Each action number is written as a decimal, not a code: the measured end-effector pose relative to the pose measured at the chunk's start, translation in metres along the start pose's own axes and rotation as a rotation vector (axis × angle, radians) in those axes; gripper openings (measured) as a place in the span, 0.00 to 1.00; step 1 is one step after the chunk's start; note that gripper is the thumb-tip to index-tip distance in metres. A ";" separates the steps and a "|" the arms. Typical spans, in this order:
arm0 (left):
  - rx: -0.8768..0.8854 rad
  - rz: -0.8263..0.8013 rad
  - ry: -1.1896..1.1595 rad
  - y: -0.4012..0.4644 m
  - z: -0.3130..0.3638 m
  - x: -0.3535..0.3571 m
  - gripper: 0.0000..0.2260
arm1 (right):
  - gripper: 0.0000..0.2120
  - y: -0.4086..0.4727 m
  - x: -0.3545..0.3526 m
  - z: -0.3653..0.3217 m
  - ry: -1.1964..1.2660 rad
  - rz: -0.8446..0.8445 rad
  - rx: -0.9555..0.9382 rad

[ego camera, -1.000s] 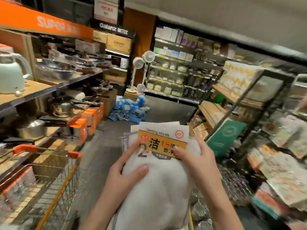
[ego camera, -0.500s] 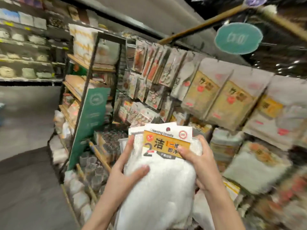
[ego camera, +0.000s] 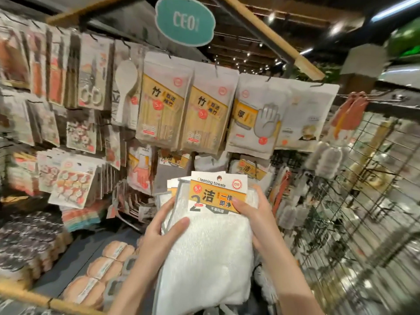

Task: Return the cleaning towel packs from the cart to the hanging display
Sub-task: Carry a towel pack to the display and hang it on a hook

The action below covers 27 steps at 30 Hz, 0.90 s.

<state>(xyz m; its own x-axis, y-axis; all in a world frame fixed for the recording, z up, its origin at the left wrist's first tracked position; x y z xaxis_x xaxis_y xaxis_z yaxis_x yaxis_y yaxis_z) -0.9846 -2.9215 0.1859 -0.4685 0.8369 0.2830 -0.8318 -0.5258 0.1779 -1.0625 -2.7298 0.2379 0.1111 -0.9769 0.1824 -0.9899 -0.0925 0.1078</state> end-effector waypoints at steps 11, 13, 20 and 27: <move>-0.054 -0.069 -0.009 0.011 -0.029 0.069 0.20 | 0.21 0.029 -0.072 0.005 -0.062 0.162 -0.029; -0.044 -0.046 0.011 0.012 -0.030 0.078 0.20 | 0.17 0.036 -0.078 0.002 -0.118 0.143 -0.055; -0.050 -0.028 0.072 0.020 -0.043 0.101 0.18 | 0.29 0.066 -0.102 -0.005 -0.121 0.144 -0.073; -0.030 -0.005 -0.008 0.038 -0.047 0.104 0.10 | 0.11 0.088 -0.108 0.001 -0.161 0.285 -0.171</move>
<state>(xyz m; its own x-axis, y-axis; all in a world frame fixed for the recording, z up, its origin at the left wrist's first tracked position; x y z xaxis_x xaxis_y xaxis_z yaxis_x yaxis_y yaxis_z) -1.0796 -2.8472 0.1781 -0.4622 0.8383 0.2893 -0.8427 -0.5168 0.1511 -1.1621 -2.6324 0.2270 -0.1958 -0.9778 0.0742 -0.9484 0.2080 0.2392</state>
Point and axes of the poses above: each hand's wrist, its own y-axis towards the middle knuckle, its own x-axis out of the palm, z = x × y, the point moved 7 cm from there along y, towards the middle knuckle, and after that the axes turned 10 degrees about z, right-handed, at the moved point
